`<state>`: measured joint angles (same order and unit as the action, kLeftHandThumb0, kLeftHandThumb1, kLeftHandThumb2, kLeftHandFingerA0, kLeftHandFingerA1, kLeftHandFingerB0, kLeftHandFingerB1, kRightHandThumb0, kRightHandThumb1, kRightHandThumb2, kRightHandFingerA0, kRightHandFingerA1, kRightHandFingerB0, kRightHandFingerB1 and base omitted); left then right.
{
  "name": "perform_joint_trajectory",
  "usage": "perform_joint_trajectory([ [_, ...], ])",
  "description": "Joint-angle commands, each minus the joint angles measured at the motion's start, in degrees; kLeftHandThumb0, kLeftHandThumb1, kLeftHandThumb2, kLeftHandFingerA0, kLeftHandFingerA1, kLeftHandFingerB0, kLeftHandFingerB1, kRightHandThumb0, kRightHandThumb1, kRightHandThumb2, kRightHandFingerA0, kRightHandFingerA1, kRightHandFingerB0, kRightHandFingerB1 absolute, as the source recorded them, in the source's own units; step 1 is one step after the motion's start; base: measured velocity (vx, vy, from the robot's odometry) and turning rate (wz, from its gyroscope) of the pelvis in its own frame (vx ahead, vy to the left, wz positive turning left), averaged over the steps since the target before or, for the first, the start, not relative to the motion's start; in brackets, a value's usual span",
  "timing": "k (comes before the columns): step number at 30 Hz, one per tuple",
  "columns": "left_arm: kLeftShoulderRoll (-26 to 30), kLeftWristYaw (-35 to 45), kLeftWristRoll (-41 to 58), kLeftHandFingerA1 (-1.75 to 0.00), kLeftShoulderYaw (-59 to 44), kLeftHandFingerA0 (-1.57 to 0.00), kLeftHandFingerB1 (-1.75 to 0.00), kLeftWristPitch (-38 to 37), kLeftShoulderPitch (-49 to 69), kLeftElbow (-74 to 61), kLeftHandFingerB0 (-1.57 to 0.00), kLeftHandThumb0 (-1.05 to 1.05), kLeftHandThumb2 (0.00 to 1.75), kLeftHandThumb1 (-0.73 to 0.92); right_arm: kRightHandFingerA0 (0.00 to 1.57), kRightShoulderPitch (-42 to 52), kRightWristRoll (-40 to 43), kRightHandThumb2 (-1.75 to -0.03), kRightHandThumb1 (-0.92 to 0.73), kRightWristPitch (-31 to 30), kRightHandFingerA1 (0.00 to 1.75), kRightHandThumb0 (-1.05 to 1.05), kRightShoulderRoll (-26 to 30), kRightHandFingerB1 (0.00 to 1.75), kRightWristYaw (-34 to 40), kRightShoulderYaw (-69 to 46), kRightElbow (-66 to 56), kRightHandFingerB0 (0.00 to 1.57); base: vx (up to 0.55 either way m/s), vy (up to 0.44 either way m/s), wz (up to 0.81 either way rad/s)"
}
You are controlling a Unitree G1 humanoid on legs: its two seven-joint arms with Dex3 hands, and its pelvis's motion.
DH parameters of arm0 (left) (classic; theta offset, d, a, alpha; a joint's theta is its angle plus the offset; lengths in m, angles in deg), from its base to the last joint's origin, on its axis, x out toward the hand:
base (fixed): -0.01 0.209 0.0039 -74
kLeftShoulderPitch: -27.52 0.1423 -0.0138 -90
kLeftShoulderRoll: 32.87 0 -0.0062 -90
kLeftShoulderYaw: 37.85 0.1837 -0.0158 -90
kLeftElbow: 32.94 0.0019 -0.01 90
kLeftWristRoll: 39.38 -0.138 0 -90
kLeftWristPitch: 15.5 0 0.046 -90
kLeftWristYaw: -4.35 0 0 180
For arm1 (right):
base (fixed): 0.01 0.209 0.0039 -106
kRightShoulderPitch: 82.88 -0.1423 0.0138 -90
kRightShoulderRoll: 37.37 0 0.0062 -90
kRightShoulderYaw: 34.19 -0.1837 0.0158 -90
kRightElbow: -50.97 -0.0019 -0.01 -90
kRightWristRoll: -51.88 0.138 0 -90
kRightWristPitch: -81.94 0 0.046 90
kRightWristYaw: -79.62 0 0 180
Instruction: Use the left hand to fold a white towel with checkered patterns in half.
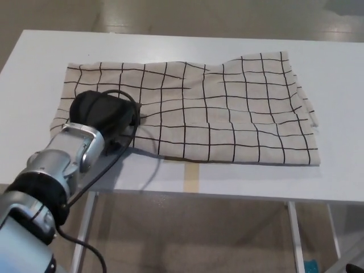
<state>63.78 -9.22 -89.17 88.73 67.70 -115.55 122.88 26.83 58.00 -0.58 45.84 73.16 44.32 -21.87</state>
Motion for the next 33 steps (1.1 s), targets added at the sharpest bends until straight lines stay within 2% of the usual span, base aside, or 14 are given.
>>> perform_joint_trajectory([
  [1, 2.1, -1.8, -1.0, -1.63, 1.1, -0.67, -0.98, -0.1, 1.4, 4.5, -0.92, -0.22, 0.52, 0.56, 0.37, 0.3, 0.0, -0.63, -0.77, -0.5, 0.38, -0.47, -0.1, 0.38, -0.2, -0.1, 0.3, 0.44, 0.00, 0.000, 0.00],
  [5, 3.1, -0.6, -0.5, -1.63, 1.2, -0.72, -0.71, -0.9, 0.1, 5.2, -0.96, -0.18, 0.55, 0.55, 0.37, 0.4, 0.5, -0.63, -0.77, -0.8, 0.38, -0.47, 0.1, 0.38, -0.8, -0.3, 0.1, 0.44, 0.00, 0.000, 0.00],
  [7, 5.3, -1.2, -0.9, -1.67, 1.5, -0.72, -1.54, -0.9, -1.6, 5.9, -0.60, -0.25, 0.54, 0.57, 0.39, 0.4, 1.1, -0.63, -0.76, -0.2, 0.37, -0.47, -0.1, 0.39, -1.6, -0.4, 0.8, 0.46, 0.00, 0.000, 0.00],
  [8, 6.0, -1.8, -1.3, -1.75, 1.7, -0.71, -1.69, -1.0, -1.9, 5.8, -0.51, -0.17, 0.54, 0.56, 0.39, 0.3, 1.0, -0.64, -0.72, 0.0, 0.38, -0.51, -0.1, 0.41, -1.7, -0.4, 1.0, 0.47, 0.00, 0.000, 0.00],
  [11, 7.2, -3.3, -1.9, -1.75, 2.6, -0.72, -1.74, -1.0, -2.8, 5.7, -0.47, -0.16, 0.53, 0.57, 0.39, 0.3, 1.0, -0.64, -0.71, 0.3, 0.38, -0.51, -0.2, 0.41, -1.8, -0.5, 1.2, 0.47, 0.00, 0.000, 0.00],
  [16, 12.8, -5.7, -3.4, -1.75, 3.3, -0.75, -1.66, -3.8, -7.1, 2.8, -0.62, -0.14, 0.53, 0.59, 0.40, 0.2, 0.4, -0.65, -0.71, 1.0, 0.38, -0.53, 0.2, 0.43, -1.9, -0.4, 1.6, 0.49, 0.00, 0.000, 0.00],
  [19, 15.9, -10.5, -3.7, -1.75, 3.1, -0.75, -1.70, -6.8, -9.5, 1.5, -0.58, -0.13, 0.56, 0.61, 0.41, -0.1, 0.7, -0.62, -0.76, 0.6, 0.37, -0.49, 0.4, 0.42, -2.1, -0.6, 1.5, 0.51, 0.00, 0.000, 0.00],
  [23, 16.7, -20.2, -4.3, -1.75, 3.0, -0.77, -1.74, -8.9, -11.3, 1.8, -0.54, -0.15, 0.56, 0.63, 0.44, -0.5, 0.7, -0.63, -0.75, 0.1, 0.37, -0.48, 0.4, 0.42, -2.0, -0.8, 1.3, 0.53, 0.00, 0.000, 0.00],
  [24, 16.5, -22.0, -4.3, -1.75, 3.0, -0.78, -1.59, -9.6, -11.7, 1.8, -0.71, -0.16, 0.57, 0.61, 0.44, -0.6, 0.6, -0.63, -0.75, 0.0, 0.37, -0.48, 0.4, 0.42, -1.8, -0.8, 1.4, 0.53, 0.00, 0.000, 0.00],
  [27, 15.7, -23.5, -5.2, -1.75, 3.7, -0.79, -1.69, -10.4, -13.4, 0.6, -0.65, -0.18, 0.54, 0.59, 0.44, -0.5, 0.6, -0.63, -0.75, 0.1, 0.37, -0.49, 0.3, 0.43, -1.8, -0.8, 1.4, 0.54, 0.00, 0.000, 0.00],
  [28, 15.4, -22.7, -6.6, -1.75, 4.9, -0.79, -1.28, -10.3, -14.4, -0.7, -0.94, -0.21, 0.55, 0.57, 0.44, -0.3, 0.7, -0.63, -0.75, 0.3, 0.37, -0.49, 0.2, 0.43, -1.9, -0.8, 1.4, 0.54, 0.00, 0.000, 0.00],
  [30, 15.2, -22.1, -7.2, -1.75, 5.6, -0.80, -1.14, -10.7, -15.1, -1.6, -0.99, -0.24, 0.55, 0.55, 0.45, 0.0, 0.5, -0.63, -0.75, 0.5, 0.37, -0.49, 0.2, 0.43, -2.0, -0.7, 1.2, 0.54, 0.00, 0.000, 0.00],
  [31, 14.8, -21.1, -7.5, -1.75, 5.9, -0.77, -0.65, -11.1, -15.7, -2.7, -1.10, -0.32, 0.54, 0.53, 0.44, 0.3, 0.3, -0.63, -0.75, 0.6, 0.37, -0.49, 0.4, 0.42, -2.2, -0.5, 1.1, 0.53, 0.00, 0.000, 0.00],
  [33, 14.4, -20.2, -8.3, -1.73, 6.8, -0.79, -0.54, -11.5, -16.6, -4.5, -0.99, -0.31, 0.55, 0.51, 0.44, 0.6, 0.2, -0.63, -0.75, 0.6, 0.37, -0.49, 0.6, 0.42, -2.5, -0.4, 0.9, 0.53, 0.00, 0.000, 0.00],
])
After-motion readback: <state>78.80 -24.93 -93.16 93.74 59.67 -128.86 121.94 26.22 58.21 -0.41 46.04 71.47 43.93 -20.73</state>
